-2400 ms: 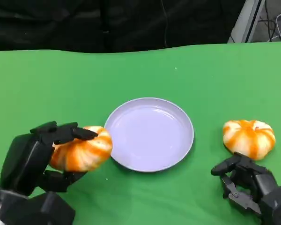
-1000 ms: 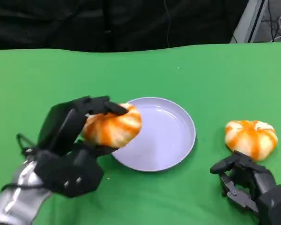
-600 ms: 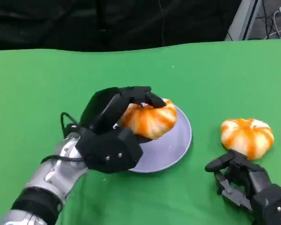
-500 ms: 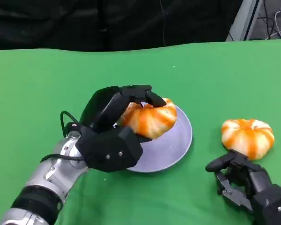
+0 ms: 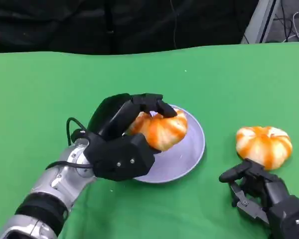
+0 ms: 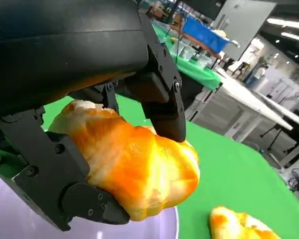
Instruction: Grasp the bread from the table and place it into the plate.
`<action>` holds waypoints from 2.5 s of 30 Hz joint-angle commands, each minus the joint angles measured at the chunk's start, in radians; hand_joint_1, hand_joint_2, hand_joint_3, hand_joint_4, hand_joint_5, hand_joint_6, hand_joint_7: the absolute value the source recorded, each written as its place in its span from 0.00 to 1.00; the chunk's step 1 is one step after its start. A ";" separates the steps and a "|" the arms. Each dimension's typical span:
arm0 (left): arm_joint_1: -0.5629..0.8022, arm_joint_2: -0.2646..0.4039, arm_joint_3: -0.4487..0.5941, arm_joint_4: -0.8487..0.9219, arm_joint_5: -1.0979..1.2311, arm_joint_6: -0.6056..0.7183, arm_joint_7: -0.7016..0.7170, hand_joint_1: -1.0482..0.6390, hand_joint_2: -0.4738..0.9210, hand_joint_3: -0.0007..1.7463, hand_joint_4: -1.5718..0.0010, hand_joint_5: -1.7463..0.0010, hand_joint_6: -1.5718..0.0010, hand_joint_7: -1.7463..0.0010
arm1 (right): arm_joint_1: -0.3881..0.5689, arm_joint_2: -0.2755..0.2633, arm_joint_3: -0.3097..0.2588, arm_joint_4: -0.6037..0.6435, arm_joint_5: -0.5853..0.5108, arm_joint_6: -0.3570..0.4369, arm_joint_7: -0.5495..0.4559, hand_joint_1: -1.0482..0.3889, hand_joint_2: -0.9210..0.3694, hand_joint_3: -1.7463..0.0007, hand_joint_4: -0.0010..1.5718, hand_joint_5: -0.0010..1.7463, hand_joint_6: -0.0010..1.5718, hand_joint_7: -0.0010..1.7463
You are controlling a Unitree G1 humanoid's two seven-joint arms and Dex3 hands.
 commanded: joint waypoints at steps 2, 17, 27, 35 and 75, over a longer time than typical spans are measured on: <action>-0.026 0.012 -0.004 0.036 0.001 0.026 -0.010 0.56 0.99 0.20 0.49 0.23 0.30 0.76 | 0.015 -0.005 0.003 0.012 -0.003 0.013 0.000 0.62 0.00 0.72 0.45 1.00 0.47 0.69; -0.077 0.073 -0.119 0.068 0.088 0.165 -0.197 0.23 1.00 0.20 0.68 1.00 0.67 1.00 | 0.016 -0.015 0.010 0.013 -0.021 0.012 -0.022 0.62 0.00 0.73 0.45 1.00 0.47 0.68; -0.048 0.088 -0.110 -0.001 0.040 0.200 -0.325 0.08 1.00 0.32 0.89 1.00 0.84 1.00 | 0.014 -0.013 0.008 0.017 -0.008 0.007 -0.009 0.62 0.00 0.72 0.46 0.99 0.48 0.69; -0.029 0.095 -0.020 0.013 -0.143 0.142 -0.480 0.02 1.00 0.44 0.95 1.00 0.90 1.00 | 0.013 -0.017 0.016 0.010 -0.026 0.012 -0.026 0.61 0.00 0.72 0.46 1.00 0.47 0.69; 0.479 0.088 0.702 -0.077 -1.096 0.085 -1.272 0.19 1.00 0.20 0.70 0.98 0.75 0.99 | 0.048 -0.025 0.019 -0.035 -0.013 0.011 -0.016 0.63 0.00 0.73 0.45 0.99 0.48 0.67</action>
